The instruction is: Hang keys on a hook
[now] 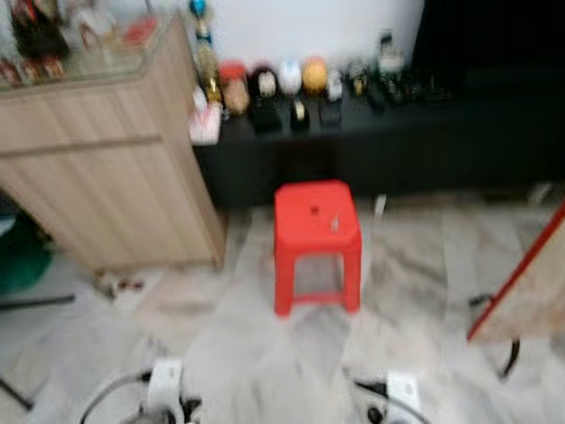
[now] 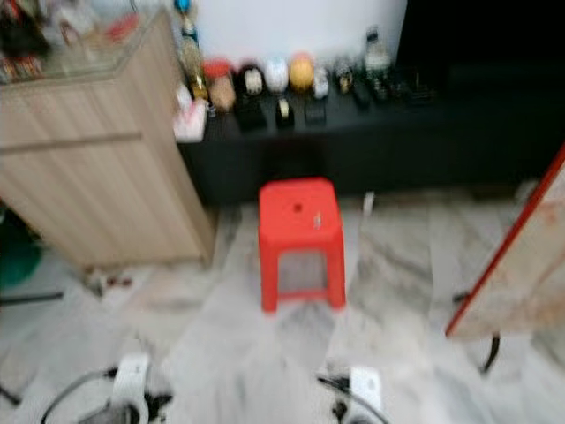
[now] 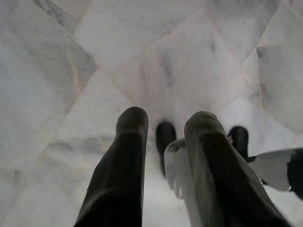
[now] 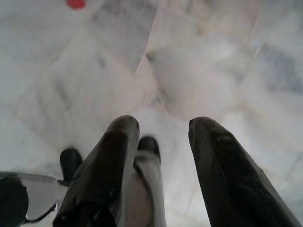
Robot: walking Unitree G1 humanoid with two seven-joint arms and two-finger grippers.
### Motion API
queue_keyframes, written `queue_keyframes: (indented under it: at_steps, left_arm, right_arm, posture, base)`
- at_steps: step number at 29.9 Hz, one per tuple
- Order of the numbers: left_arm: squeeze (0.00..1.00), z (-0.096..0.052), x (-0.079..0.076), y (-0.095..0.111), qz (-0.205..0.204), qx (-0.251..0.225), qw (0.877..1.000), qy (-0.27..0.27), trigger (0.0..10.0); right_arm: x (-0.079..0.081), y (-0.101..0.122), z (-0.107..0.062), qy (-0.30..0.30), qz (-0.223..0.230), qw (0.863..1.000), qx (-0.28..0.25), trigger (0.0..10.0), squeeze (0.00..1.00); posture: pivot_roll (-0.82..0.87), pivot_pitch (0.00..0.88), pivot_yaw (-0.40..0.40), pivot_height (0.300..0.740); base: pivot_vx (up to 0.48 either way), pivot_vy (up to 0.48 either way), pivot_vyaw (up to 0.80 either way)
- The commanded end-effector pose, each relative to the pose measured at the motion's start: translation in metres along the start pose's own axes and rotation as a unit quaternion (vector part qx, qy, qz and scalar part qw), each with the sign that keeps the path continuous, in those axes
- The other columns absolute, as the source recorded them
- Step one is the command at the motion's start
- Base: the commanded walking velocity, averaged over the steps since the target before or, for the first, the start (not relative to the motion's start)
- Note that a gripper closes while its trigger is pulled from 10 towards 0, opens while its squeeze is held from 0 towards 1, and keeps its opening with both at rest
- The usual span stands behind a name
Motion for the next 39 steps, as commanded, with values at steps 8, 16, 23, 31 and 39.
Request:
queue_keyframes:
  at_steps: [8, 16, 23, 31, 39]
  left_arm:
    - [0.00, -0.003, 0.009, -0.008, -0.003, 0.011, 1.000, 0.010, 10.0]
    - [0.00, -0.002, 0.007, -0.007, -0.002, 0.010, 1.000, 0.007, 10.0]
    - [0.00, -0.001, 0.003, -0.006, -0.002, 0.008, 1.000, 0.003, 10.0]
    - [0.00, -0.001, 0.000, -0.005, -0.003, 0.008, 1.000, -0.001, 10.0]
    - [0.00, 0.000, -0.002, -0.004, -0.006, 0.006, 1.000, -0.001, 10.0]
  right_arm:
    - [0.011, -0.006, 0.000, 0.014, -0.011, 1.000, 0.012, 10.0, 0.00]
    - [0.008, -0.005, 0.000, 0.006, -0.036, 0.999, 0.015, 10.0, 0.00]
    - [0.006, -0.003, 0.000, 0.003, -0.019, 1.000, 0.010, 10.0, 0.00]
    - [0.003, -0.002, 0.000, -0.001, -0.021, 1.000, 0.010, 10.0, 0.00]
    - [0.001, 0.000, 0.000, -0.004, -0.021, 1.000, 0.008, 10.0, 0.00]
  posture:
    - [-0.10, 0.008, 0.028, 0.740]
    - [-0.11, 0.000, 0.027, 0.740]
    - [-0.12, 0.000, 0.023, 0.740]
    - [-0.13, 0.000, 0.020, 0.740]
    - [-0.13, 0.000, 0.014, 0.740]
  base:
    - [0.296, 0.000, 0.00]
    - [0.296, 0.000, 0.55]
    - [0.295, 0.000, 0.21]
    - [0.296, 0.000, 0.00]
    - [0.296, 0.000, 0.00]
Point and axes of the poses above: a point about 5 cm out from each wrist's last joint towards the gripper, its own z axis pointing out of the wrist towards the gripper, its own y axis along the axis of the wrist's last joint, x = y × z, the point moved 5 cm from there along z, pointing out of the wrist towards the gripper, and after that the axes turned 12 degrees about z, right-handed, at the moved point
